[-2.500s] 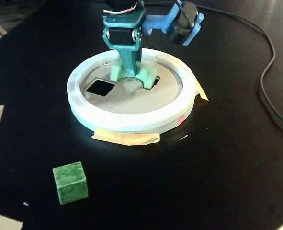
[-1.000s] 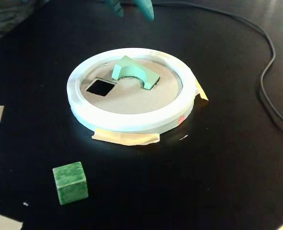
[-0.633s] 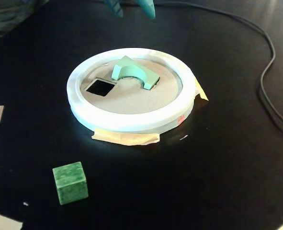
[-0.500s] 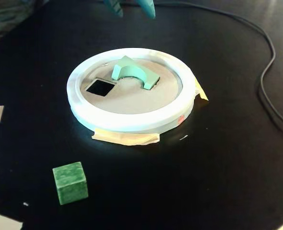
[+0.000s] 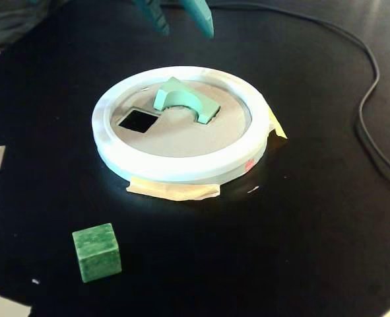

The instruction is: Pick up the U shape block and drop it in corresponding U shaped hole

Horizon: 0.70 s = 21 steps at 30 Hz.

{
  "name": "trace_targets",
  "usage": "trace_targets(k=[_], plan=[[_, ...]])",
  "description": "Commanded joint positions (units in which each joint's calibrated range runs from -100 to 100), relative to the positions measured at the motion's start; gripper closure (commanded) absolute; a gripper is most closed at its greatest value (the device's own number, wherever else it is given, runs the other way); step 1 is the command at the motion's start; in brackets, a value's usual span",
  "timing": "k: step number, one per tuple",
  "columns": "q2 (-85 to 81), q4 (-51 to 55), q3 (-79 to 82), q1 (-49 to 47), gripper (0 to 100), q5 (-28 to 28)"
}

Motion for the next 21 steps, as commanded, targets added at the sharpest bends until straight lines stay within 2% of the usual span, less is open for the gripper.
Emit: trace_targets(k=[1, 4, 13, 21], plan=[[-5.6, 0.6, -4.6, 1.6, 36, 3.0], [-5.5, 0.6, -4.6, 4.4, 37, 4.6], [-6.7, 0.6, -2.9, 3.2, 37, 4.4], [-26.3, 0.6, 26.1, 6.6, 36, 4.7]])
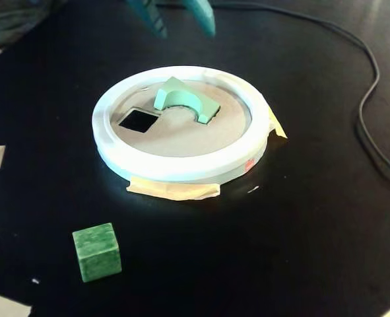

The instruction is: Pick up the U shape block and drop it in corresponding U shaped hole

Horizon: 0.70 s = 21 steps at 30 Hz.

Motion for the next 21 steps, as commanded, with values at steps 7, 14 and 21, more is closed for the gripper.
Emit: trace_targets(k=[7, 14, 21], plan=[[-37.3, -27.2, 54.4, 2.4, 36, 0.0], [-40.0, -52.0, 67.2, 2.0, 36, -0.1], [-40.1, -64.2, 78.0, 0.9, 36, -0.2]])
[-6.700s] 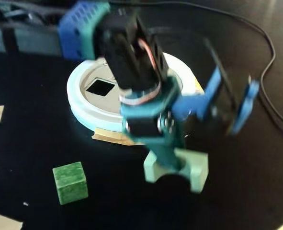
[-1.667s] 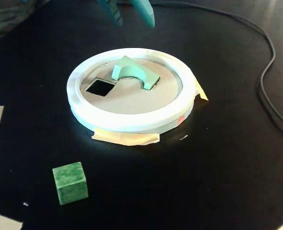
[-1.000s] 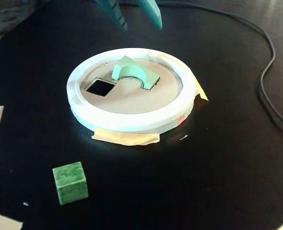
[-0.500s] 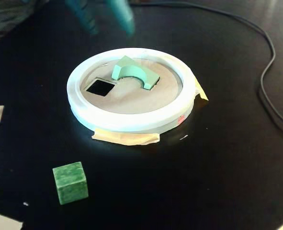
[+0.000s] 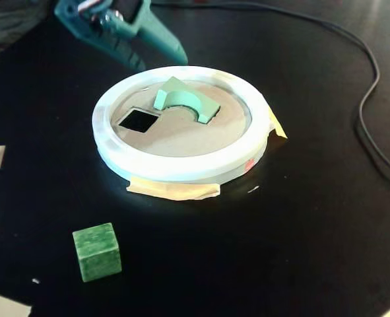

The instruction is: Pick up the U shape block and drop it in corresponding U shaped hole

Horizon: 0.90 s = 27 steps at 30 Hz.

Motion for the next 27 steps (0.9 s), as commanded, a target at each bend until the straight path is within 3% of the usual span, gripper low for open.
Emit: trace_targets(k=[1, 5, 18, 27], plan=[[-4.2, -12.6, 4.1, -1.8, 36, -0.2], [-3.3, -17.7, 5.5, -3.2, 36, -0.2], [2.9, -18.0, 5.9, -2.2, 36, -0.9], [10.7, -30.1, 6.9, -2.0, 36, -0.9]])
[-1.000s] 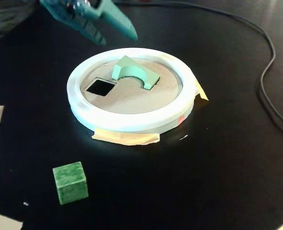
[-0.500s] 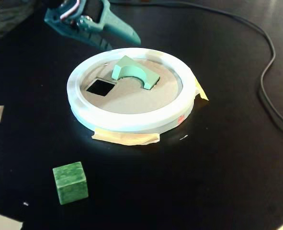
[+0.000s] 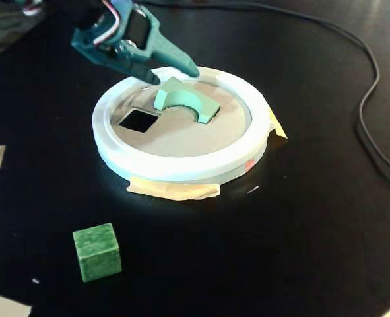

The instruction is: Pick up the U shape block and drop it in corresponding U shaped hole

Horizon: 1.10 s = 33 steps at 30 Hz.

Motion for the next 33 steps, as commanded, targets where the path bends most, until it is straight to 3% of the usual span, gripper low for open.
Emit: trace_targets(k=[1, 13, 21, 33], plan=[[1.4, -4.5, -0.4, 0.8, 36, -0.4], [4.6, -4.7, -1.4, 9.7, 37, 0.0], [4.7, -12.1, -1.4, 10.0, 37, 0.2], [8.3, -12.7, -2.9, 14.1, 37, 0.2]])
